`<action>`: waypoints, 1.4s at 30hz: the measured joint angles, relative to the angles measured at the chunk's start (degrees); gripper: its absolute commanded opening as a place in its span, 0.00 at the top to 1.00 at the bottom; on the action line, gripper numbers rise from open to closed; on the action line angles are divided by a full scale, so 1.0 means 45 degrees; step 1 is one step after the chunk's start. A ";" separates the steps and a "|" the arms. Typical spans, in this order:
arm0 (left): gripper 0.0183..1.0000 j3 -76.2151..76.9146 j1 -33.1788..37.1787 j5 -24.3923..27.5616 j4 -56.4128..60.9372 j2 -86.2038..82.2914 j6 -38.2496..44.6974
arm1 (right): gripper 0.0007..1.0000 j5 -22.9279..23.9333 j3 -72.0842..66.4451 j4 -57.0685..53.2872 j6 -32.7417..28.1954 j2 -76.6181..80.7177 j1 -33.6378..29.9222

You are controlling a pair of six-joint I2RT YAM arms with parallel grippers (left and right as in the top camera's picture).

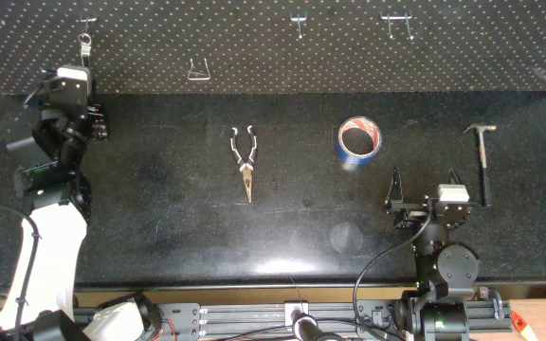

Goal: Place Tools Onto Pegboard

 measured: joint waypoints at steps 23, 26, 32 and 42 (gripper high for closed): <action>0.99 0.0000 -0.0010 -0.0146 0.0971 0.0981 0.0092 | 0.00 0.0000 0.0000 0.0005 0.0000 0.0000 -0.0005; 0.85 0.0000 -0.0010 -0.0146 0.0986 0.0981 0.0092 | 0.00 0.0000 0.0000 0.0005 0.0000 0.0000 -0.0005; 0.48 0.0000 -0.0049 -0.0112 0.0996 0.0986 0.0277 | 0.00 0.0000 0.0000 0.0000 0.0000 0.0000 0.0000; 0.00 0.0000 -0.0058 -0.0097 0.0991 0.0996 0.0272 | 0.00 0.0000 0.0000 0.0005 0.0000 0.0000 0.0000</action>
